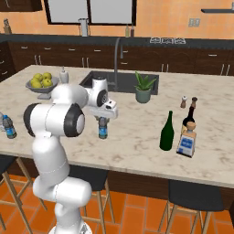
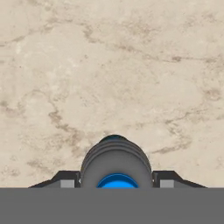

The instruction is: Move the plastic bottles in the middle to the plastics group, and the glass bottles in the middle to the glass group.

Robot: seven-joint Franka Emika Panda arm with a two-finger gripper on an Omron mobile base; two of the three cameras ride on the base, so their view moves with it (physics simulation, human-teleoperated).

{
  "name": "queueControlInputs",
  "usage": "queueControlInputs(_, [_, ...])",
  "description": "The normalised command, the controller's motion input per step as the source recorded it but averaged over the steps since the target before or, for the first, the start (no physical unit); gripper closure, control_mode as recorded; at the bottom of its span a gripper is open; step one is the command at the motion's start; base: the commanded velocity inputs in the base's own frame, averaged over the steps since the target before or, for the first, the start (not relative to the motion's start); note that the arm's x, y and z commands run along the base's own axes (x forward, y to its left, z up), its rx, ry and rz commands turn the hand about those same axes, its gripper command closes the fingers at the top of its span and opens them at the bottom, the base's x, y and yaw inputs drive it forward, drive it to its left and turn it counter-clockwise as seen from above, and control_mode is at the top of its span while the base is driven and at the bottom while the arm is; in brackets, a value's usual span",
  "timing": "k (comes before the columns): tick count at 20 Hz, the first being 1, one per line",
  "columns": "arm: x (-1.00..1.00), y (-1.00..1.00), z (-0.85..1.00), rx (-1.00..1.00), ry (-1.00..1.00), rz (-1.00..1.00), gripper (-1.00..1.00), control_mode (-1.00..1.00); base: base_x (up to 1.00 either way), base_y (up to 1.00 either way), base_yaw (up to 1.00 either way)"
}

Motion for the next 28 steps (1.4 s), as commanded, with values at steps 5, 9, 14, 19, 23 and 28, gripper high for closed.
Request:
queueControlInputs(5, [-0.37, 0.19, 0.46, 0.02, 0.01, 0.2, 1.0, -1.0, 0.0, 0.0, 0.0])
queueControlInputs(9, [-0.47, 0.34, 0.47, 0.02, 0.09, 0.2, 1.0, -1.0, 0.0, 0.0, 0.0])
queueControlInputs(14, [-0.41, 0.78, 0.25, 0.0, 0.02, 0.31, 1.0, -1.0, 0.0, 0.0, 0.0])
queueControlInputs(19, [-0.33, 0.96, 0.15, 0.0, 0.03, 0.36, 1.0, -1.0, 0.0, 0.0, 0.0])
queueControlInputs(23, [-0.33, 0.96, 0.09, 0.03, 0.01, 0.39, 1.0, -1.0, 0.0, 0.0, 0.0])
queueControlInputs(28, [-0.14, 1.0, 0.12, 0.03, 0.01, 0.29, 1.0, -1.0, 0.0, 0.0, 0.0])
